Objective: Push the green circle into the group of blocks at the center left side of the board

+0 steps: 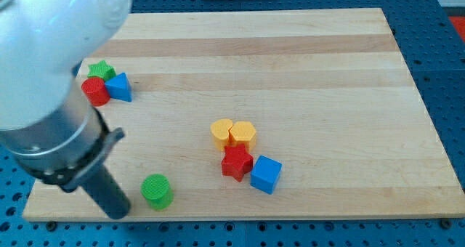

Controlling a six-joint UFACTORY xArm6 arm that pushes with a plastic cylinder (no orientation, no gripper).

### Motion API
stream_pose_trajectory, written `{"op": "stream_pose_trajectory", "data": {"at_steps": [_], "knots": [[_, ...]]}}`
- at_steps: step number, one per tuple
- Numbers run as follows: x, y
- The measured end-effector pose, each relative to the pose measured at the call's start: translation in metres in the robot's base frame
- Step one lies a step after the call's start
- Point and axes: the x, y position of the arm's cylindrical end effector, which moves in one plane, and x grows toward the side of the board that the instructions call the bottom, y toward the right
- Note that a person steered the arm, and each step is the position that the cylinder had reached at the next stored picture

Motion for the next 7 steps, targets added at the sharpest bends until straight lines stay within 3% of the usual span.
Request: {"op": "stream_pose_trajectory", "data": {"at_steps": [4,5,7], "knots": [[-0.002,0.108],[-0.010,0.102],[-0.048,0.035]]}}
